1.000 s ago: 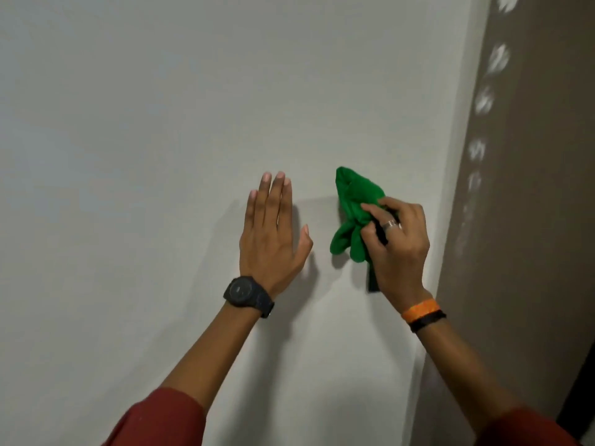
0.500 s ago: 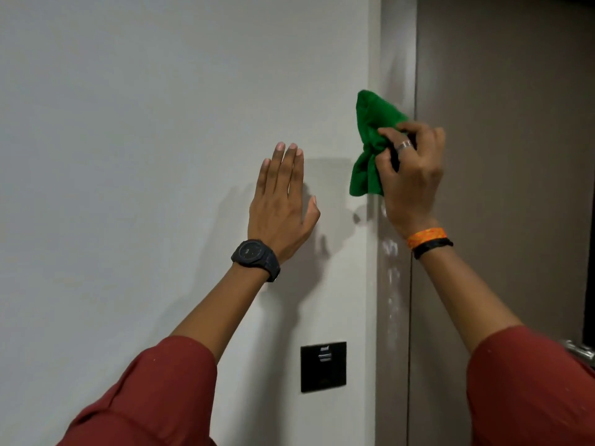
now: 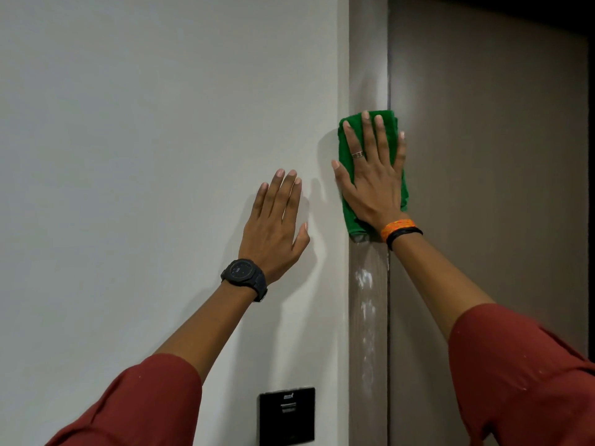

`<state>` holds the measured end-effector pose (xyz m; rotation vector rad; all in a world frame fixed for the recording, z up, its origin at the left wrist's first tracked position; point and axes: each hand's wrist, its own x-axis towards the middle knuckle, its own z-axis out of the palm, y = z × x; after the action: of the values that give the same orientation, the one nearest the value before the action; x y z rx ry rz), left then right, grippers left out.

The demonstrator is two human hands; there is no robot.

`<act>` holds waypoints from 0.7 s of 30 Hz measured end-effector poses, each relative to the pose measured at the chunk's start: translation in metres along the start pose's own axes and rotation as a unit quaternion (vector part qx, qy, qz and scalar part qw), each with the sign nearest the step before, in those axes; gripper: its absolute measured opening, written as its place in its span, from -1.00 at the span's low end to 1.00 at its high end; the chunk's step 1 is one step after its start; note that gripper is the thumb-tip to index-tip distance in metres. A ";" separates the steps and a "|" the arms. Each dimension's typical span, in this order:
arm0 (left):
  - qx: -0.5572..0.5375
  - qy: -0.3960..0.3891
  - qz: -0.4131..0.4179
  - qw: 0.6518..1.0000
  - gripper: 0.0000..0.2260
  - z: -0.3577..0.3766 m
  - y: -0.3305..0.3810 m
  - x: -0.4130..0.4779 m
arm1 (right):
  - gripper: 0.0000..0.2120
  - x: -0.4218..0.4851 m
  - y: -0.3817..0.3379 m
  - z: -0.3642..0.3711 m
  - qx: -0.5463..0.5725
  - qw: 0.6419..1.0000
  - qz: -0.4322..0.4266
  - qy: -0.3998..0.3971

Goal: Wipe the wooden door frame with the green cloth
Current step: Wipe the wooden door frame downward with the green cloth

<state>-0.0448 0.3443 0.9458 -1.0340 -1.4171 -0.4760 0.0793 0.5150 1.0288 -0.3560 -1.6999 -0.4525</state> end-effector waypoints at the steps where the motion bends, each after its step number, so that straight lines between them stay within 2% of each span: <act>1: 0.004 0.007 0.006 1.000 -0.37 0.004 -0.001 0.001 | -0.36 0.001 -0.001 0.002 0.004 1.000 0.002 0.005; 9: 0.034 0.001 -0.003 0.999 -0.36 0.025 -0.001 -0.005 | -0.38 -0.075 -0.016 0.016 0.020 1.000 0.023 0.005; 16: 0.026 0.009 -0.002 1.000 -0.35 0.028 0.004 0.004 | -0.40 -0.010 -0.008 0.007 0.039 0.999 0.024 0.015; 21: 0.019 0.005 0.000 1.000 -0.36 0.032 0.009 -0.013 | -0.38 -0.065 -0.016 0.016 0.057 0.997 0.031 0.034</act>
<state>-0.0578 0.3709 0.9259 -0.9992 -1.4114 -0.4514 0.0691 0.5100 0.9612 -0.3064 -1.6362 -0.3177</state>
